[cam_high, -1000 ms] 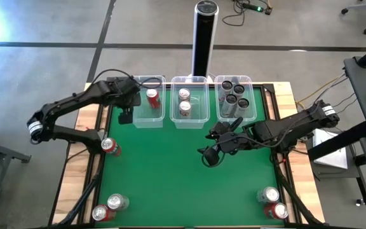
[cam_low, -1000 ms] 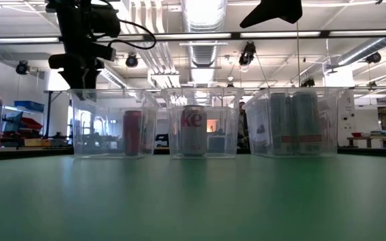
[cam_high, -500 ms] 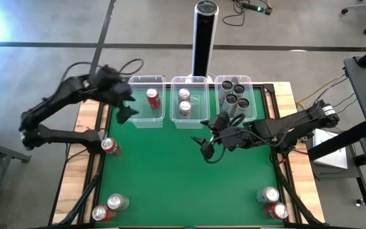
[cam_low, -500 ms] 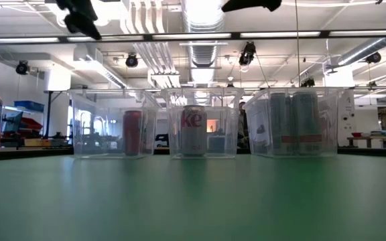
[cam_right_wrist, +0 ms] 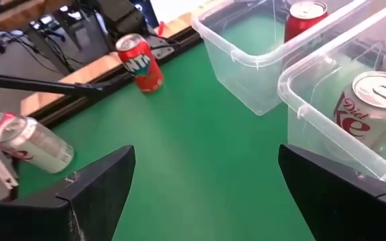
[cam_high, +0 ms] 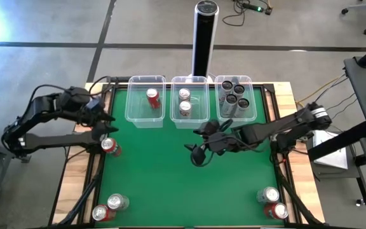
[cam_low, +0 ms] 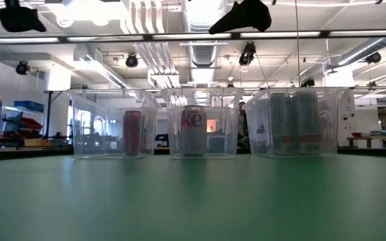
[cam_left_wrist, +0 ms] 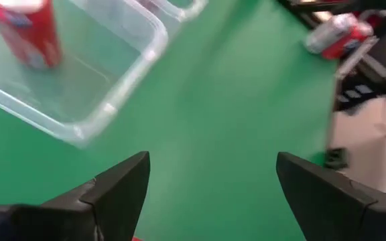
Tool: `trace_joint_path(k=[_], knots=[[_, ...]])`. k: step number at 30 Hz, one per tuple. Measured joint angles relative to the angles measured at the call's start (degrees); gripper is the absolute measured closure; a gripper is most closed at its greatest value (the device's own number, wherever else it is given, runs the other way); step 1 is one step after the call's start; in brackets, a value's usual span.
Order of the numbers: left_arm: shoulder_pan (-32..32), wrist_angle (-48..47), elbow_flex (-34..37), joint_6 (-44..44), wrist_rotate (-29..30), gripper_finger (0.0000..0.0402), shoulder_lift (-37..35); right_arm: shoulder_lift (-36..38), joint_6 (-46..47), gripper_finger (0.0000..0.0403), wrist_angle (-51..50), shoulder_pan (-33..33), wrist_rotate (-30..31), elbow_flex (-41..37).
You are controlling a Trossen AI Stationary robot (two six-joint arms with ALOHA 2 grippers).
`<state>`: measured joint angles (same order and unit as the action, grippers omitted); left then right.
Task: Sort soda cans
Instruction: Put the top left orange soda can into the top left transparent bin
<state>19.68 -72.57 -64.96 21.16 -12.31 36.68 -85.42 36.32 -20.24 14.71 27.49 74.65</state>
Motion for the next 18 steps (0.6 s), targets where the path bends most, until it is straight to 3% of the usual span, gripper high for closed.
trace_joint_path(k=[5,9,18], knots=[[-1.4,-3.5,0.45,5.65,-4.95,0.0093,-2.92,-0.75,3.06,0.0039,0.03,-0.02,-1.13,0.0],[-2.91,-5.14,-0.49,7.42,-5.5,0.0093,-4.35,-0.94,4.22,0.0039,0.18,0.03,-1.14,0.0],[-3.06,-9.23,1.58,-0.06,-1.69,0.0093,-4.57,-1.0,4.07,0.0039,0.85,0.32,-0.5,0.72]])
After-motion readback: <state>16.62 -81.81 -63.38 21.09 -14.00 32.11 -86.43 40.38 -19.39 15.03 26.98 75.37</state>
